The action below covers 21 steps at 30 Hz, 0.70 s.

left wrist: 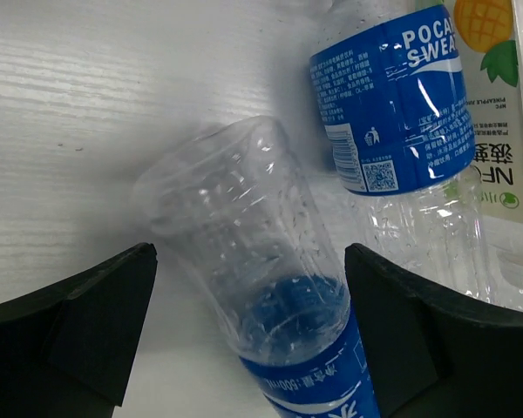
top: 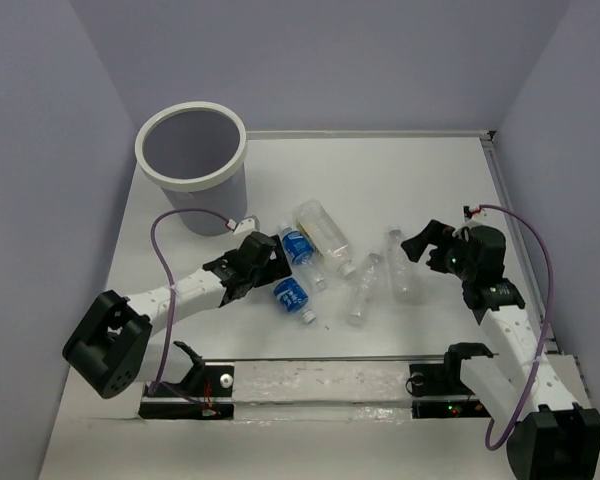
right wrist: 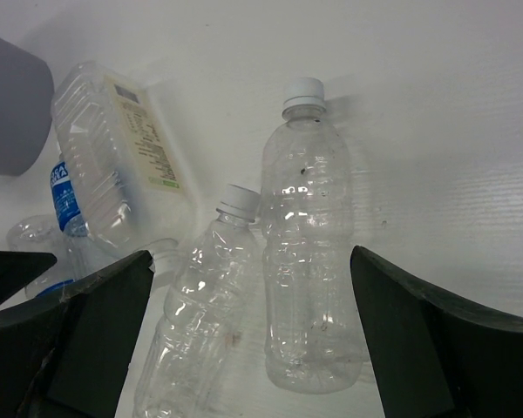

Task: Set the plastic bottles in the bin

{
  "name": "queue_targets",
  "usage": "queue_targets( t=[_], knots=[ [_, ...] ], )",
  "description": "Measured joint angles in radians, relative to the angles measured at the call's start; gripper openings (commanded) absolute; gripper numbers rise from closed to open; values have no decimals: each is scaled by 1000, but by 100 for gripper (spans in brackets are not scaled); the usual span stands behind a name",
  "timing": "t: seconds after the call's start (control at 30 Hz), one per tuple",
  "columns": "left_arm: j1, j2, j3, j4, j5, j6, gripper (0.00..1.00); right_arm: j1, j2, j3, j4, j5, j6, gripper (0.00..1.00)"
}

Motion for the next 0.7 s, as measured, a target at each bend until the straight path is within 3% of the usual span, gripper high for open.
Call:
queue_targets(
  t=[0.3, 0.43, 0.47, 0.5, 0.7],
  knots=[
    [0, 97, 3, 109, -16, 0, 75, 0, 83, -13, 55, 27, 4, 100],
    [0, 110, 3, 142, -21, -2, 58, 1, 152, -13, 71, 53, 8, 100],
    [0, 111, 3, 145, -22, -2, 58, 2, 171, -13, 78, 57, 8, 100],
    [0, 111, 2, 148, -22, -2, 50, 5, 200, -12, 88, 63, 8, 100],
    [0, 62, -13, 133, -31, 13, 39, 50, 359, -8, 138, 92, 13, 100]
  ],
)
